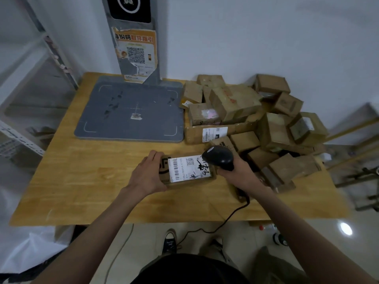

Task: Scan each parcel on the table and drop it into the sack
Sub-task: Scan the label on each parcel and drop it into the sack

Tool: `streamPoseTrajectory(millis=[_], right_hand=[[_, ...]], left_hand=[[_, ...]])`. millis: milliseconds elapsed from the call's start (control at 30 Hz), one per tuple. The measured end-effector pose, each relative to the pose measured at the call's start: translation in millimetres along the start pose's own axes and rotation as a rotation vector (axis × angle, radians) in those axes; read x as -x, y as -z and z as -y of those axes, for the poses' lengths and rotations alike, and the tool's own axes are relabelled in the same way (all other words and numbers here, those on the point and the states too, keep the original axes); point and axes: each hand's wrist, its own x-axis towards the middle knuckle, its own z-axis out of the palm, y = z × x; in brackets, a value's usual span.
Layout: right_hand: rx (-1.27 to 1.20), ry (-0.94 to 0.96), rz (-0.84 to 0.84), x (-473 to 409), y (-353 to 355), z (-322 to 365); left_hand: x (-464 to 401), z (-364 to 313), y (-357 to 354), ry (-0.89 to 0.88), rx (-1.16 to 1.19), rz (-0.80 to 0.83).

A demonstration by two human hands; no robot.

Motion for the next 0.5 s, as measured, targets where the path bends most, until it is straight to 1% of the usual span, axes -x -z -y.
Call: streamPoseTrajectory(millis=[100,233,333,433,500], right_hand=[[-0.200,-0.113,-0.017,18.3,3.4,-15.2],[-0.348,-0.197,-0.022,41.8,7.3,-38.0],[-0.382,-0.195,-0.053,64.9,7.9,-52.4],[-0.349,-0.156,-0.096,95.6,10.1,-70.3],[-0.377,-0.197,-0.135,119.1,14.7,-86.2]], left_hand=[[3.7,-12.8,1.7,-0.039,0.002,0.028],[13.2,-38.2,-2.4,-0.082,-0.019,0.071],[24.3,-61.1,-10.9,-0.127,-0.034,0.089],[36.7,-86.2,-22.8,-0.174,-0.051,0.103],[46.0,-105.4,-31.9,-0.199,-0.063,0.121]])
